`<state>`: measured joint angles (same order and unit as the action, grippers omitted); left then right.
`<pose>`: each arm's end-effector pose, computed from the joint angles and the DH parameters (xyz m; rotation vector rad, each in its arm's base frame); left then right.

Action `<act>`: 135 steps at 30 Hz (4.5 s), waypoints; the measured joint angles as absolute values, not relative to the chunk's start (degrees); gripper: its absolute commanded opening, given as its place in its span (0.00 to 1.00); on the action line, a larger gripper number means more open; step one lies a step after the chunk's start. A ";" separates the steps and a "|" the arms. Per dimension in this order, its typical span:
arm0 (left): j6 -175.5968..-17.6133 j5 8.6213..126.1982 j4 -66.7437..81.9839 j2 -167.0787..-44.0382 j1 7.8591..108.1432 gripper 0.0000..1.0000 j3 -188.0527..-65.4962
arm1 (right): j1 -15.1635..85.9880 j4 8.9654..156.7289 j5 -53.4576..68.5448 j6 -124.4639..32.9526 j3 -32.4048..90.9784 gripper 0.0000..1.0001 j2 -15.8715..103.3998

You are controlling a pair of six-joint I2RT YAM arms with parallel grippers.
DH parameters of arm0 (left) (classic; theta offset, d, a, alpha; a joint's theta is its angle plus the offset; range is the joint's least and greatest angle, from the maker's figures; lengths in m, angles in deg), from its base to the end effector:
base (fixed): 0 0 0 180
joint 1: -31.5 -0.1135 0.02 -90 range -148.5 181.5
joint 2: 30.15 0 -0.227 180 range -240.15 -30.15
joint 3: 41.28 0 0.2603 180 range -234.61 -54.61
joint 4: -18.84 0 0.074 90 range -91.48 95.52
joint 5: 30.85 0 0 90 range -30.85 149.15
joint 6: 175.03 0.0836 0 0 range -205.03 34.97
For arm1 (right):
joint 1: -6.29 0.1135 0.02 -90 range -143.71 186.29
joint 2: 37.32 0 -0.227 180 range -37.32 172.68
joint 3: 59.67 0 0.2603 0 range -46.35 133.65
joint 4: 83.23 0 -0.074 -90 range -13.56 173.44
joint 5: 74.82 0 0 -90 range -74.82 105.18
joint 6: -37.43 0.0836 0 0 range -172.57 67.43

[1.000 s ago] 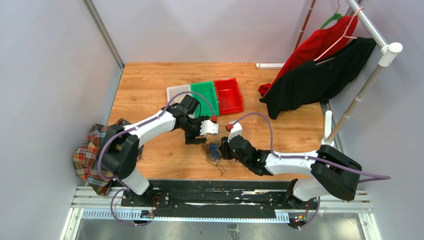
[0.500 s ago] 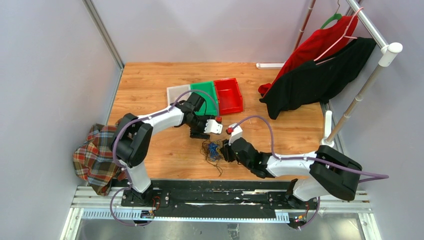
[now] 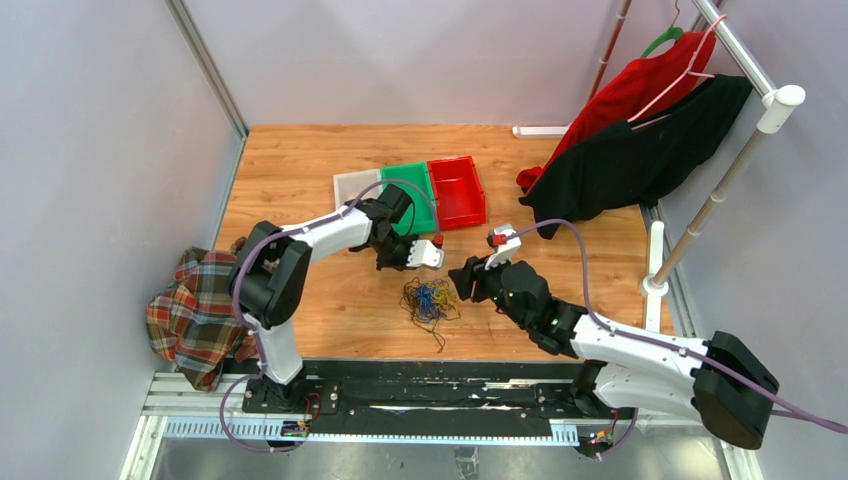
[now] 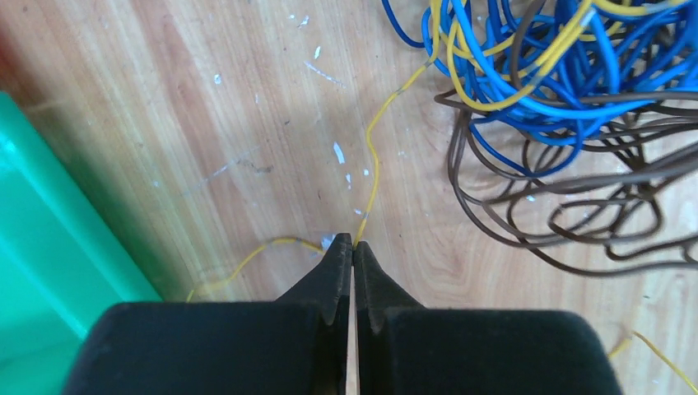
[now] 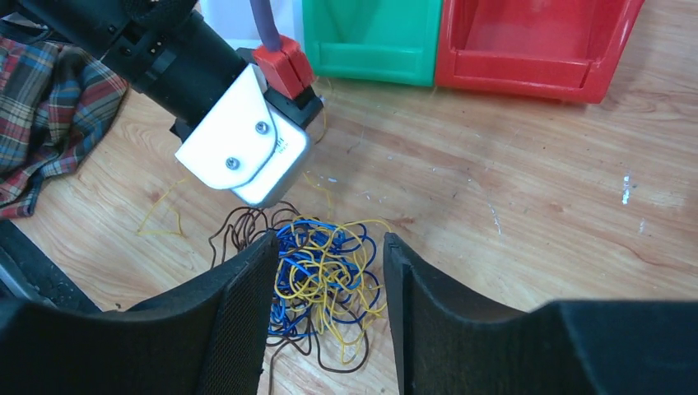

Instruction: Untangle the cables

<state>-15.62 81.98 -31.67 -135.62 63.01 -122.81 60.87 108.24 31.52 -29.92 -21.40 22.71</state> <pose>0.2891 -0.2153 0.0811 2.1539 1.6805 -0.4004 0.1931 0.2309 0.1861 -0.2858 1.7783 0.7311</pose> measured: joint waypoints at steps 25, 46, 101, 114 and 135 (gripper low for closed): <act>-40.05 83.25 -50.93 -99.69 62.11 0.00 -137.37 | 64.52 112.30 22.01 -43.58 -4.74 0.66 31.83; -43.44 88.12 -57.90 -95.38 62.35 0.00 -148.71 | 64.81 117.46 20.68 -44.78 3.63 0.32 50.41; -12.25 81.43 -50.69 -73.99 62.37 0.00 -126.07 | 63.76 93.35 3.63 -48.38 8.92 0.74 21.47; 8.47 87.51 -49.84 -65.46 62.40 0.00 -120.65 | 63.78 103.23 -9.83 -44.25 14.32 0.69 42.60; 33.01 90.07 -43.83 -59.74 62.40 0.00 -111.77 | 63.91 110.80 -11.45 -41.85 20.02 0.73 55.02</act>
<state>33.01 90.07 -43.83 -59.74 62.40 -111.77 63.91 110.80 -11.45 -41.85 20.02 55.02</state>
